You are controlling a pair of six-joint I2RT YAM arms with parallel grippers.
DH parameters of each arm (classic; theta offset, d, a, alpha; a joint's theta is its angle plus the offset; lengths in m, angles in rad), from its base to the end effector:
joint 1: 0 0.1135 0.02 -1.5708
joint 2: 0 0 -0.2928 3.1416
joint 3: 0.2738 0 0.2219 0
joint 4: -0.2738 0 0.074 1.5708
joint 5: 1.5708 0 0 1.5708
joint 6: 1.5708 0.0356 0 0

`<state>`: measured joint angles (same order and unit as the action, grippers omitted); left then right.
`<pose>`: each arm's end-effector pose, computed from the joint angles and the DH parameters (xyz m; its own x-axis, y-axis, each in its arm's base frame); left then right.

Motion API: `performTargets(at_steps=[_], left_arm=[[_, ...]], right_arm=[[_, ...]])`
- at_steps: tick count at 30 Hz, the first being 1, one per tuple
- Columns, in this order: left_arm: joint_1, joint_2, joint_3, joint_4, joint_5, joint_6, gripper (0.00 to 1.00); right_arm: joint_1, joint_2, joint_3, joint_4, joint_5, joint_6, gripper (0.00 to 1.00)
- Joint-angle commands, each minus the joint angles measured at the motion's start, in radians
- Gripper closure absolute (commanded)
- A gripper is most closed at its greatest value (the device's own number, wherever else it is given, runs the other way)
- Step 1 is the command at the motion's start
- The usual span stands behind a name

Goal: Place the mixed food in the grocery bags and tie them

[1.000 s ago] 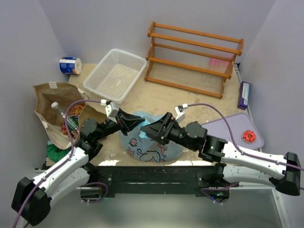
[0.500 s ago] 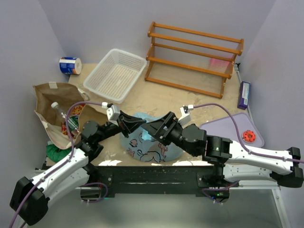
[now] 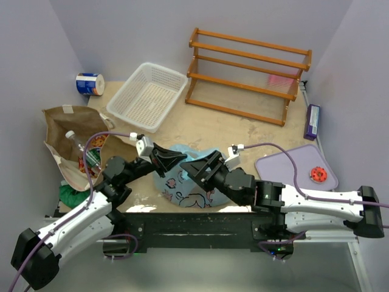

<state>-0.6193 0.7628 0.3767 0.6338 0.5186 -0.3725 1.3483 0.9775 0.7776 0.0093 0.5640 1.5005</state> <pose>0.0961 -0.0902 0.3167 -0.1399 -0.2884 -0.9472 0.9067 0.3471 -0.2396 0.0582 0.1712 0.3529 -0.7096 0.6837 -0.1700 -0.0081 0.2334 0.9724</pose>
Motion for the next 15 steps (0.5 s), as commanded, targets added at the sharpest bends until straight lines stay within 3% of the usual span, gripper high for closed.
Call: performTargets(at_steps=[1, 15], left_arm=[[-0.022, -0.037, 0.001, 0.023, -0.042, 0.037, 1.00], [-0.045, -0.089, -0.038, 0.058, -0.088, -0.025, 1.00]], right_arm=[[0.011, 0.018, -0.073, 0.185, 0.103, 0.122, 0.26], [0.020, 0.058, -0.181, 0.277, 0.319, 0.268, 0.27]])
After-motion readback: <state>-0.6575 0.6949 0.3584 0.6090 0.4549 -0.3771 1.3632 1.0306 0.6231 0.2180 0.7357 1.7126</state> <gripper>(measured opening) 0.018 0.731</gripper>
